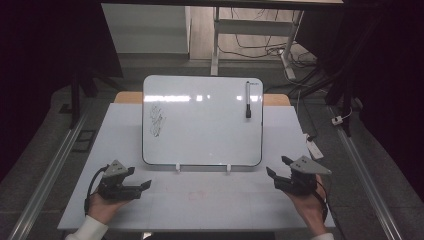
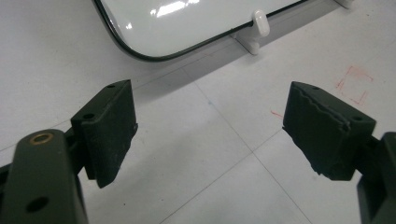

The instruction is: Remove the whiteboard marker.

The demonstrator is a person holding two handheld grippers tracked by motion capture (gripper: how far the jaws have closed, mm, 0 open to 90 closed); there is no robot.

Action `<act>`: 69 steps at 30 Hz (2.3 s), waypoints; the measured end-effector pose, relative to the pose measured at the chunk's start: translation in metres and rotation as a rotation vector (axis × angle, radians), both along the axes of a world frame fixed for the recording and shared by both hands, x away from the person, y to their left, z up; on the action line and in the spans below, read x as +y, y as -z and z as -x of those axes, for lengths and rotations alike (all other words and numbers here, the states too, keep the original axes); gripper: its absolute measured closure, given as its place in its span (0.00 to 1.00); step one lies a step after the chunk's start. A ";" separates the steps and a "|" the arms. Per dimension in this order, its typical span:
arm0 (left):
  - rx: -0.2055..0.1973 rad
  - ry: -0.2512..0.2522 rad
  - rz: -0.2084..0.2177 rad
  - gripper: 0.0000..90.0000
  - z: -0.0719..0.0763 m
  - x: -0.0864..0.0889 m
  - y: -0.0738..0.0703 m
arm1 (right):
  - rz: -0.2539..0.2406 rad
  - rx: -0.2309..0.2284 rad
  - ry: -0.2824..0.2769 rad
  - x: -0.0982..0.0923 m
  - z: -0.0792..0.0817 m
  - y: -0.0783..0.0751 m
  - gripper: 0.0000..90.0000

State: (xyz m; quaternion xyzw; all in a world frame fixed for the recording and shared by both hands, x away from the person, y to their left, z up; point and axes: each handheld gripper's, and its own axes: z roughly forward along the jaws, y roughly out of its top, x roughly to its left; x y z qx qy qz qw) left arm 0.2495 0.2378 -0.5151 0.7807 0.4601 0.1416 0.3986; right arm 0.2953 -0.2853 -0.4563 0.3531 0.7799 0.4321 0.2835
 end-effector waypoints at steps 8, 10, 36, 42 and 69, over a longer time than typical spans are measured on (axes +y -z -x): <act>0.006 0.005 -0.005 0.21 0.000 -0.002 0.001 | -0.024 -0.012 0.072 0.034 -0.043 -0.041 0.39; 0.002 0.011 -0.006 0.21 0.000 -0.002 0.001 | -0.021 -0.015 0.094 0.044 -0.054 -0.049 0.40; -0.002 0.016 -0.020 0.21 0.003 0.001 0.005 | 0.084 -0.010 0.261 0.130 -0.174 -0.112 0.62; -0.001 0.011 -0.022 0.20 0.002 0.003 0.006 | 0.068 0.001 0.288 0.132 -0.187 -0.111 0.72; -0.010 0.001 -0.029 0.20 0.004 0.005 0.007 | 0.046 0.022 0.352 0.146 -0.198 -0.102 0.89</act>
